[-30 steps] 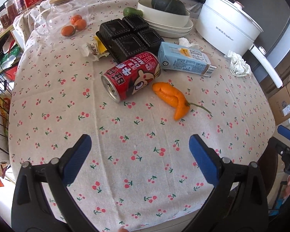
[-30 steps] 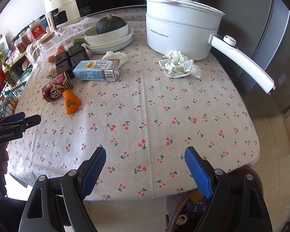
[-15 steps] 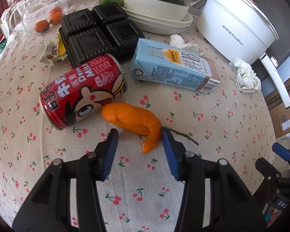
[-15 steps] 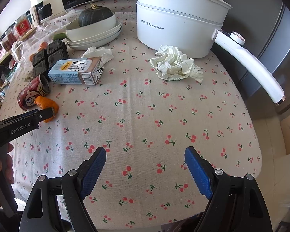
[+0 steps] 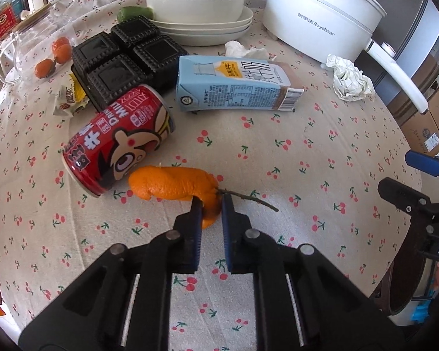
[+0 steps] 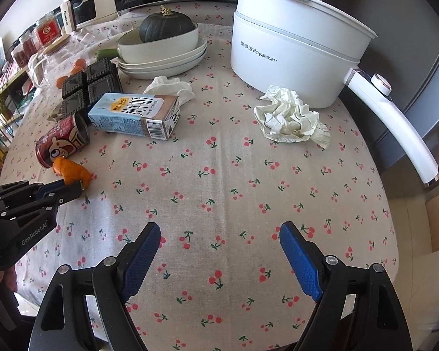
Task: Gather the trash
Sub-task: 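Grasp the milk carton with the right gripper while the left gripper holds the pepper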
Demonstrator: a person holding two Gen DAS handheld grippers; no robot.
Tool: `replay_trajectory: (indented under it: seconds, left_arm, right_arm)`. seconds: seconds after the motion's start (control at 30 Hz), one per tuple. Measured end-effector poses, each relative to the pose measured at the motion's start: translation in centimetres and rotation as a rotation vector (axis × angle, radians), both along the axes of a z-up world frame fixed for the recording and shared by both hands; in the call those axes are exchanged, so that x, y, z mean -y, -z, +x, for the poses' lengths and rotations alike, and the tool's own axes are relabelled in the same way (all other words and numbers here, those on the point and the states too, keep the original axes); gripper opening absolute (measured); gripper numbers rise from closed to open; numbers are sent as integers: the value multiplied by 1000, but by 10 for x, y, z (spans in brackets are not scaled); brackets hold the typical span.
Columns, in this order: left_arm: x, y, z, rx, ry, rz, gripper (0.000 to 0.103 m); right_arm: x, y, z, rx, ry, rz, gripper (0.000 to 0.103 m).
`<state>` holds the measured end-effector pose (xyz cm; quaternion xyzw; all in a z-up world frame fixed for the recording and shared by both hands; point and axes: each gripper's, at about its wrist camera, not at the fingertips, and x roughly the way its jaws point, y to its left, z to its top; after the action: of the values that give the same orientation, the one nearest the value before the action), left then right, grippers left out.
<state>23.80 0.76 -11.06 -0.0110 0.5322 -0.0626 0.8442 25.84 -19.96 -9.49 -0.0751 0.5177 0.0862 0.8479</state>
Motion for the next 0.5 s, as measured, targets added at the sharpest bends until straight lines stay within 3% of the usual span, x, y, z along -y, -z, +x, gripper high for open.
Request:
replay_trajectory:
  seconds: [0.23, 0.5]
  left_arm:
    - [-3, -20, -10, 40, 10, -35, 11]
    - [-22, -67, -32, 177, 42, -63, 11]
  right_arm:
    - [6, -1, -3, -7, 13, 7, 85]
    - [-5, -6, 15, -34, 14, 43, 85]
